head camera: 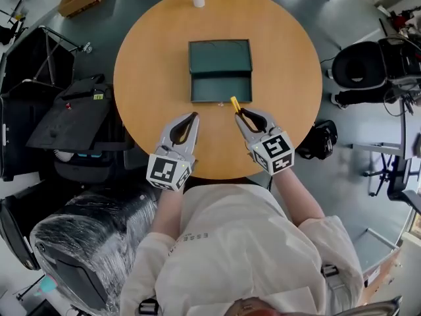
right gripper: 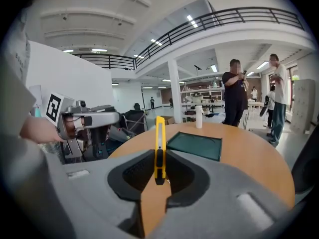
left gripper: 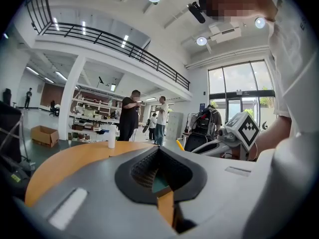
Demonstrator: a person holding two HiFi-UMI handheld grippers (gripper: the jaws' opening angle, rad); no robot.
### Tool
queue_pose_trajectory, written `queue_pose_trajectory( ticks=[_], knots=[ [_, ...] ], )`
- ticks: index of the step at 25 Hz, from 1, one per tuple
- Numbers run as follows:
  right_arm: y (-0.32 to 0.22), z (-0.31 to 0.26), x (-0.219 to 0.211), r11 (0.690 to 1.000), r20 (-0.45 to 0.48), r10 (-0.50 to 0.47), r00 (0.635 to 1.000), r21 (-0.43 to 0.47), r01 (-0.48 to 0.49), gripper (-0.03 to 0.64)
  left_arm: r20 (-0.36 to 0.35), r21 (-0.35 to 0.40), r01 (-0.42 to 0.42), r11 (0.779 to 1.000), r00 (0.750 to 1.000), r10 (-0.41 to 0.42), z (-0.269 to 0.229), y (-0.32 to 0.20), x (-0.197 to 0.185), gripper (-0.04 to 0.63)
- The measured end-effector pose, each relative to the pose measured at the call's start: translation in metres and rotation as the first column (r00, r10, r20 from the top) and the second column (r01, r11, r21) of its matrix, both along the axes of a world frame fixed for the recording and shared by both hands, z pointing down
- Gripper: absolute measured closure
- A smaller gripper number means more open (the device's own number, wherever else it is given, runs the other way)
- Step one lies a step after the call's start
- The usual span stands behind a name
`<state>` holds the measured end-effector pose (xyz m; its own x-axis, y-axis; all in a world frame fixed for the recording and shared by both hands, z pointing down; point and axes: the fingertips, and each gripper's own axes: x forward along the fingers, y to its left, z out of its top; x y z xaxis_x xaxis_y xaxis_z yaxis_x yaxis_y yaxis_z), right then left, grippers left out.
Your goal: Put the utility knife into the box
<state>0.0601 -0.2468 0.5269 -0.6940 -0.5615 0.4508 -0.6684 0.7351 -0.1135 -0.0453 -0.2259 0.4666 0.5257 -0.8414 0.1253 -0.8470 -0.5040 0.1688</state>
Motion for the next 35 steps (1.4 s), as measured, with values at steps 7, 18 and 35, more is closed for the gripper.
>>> queue_pose_trajectory(
  ticks=[7, 18, 35],
  knots=[
    [-0.041, 0.04, -0.03, 0.995, -0.106, -0.038, 0.994, -0.094, 0.028, 0.558, -0.014, -0.067, -0.062, 0.996, 0.998, 0.061, 0.025, -0.036, -0.005, 0.586],
    [-0.092, 0.134, -0.053, 0.957, -0.323, -0.157, 0.933, -0.285, 0.062, 0.558, -0.067, -0.157, -0.063, 0.986, 0.996, 0.053, 0.059, -0.069, -0.029, 0.586],
    [-0.102, 0.198, -0.049, 0.889, -0.485, -0.249, 0.838, -0.458, -0.001, 0.556, -0.082, -0.213, -0.058, 0.975, 0.996, 0.041, 0.085, -0.073, -0.049, 0.586]
  ],
)
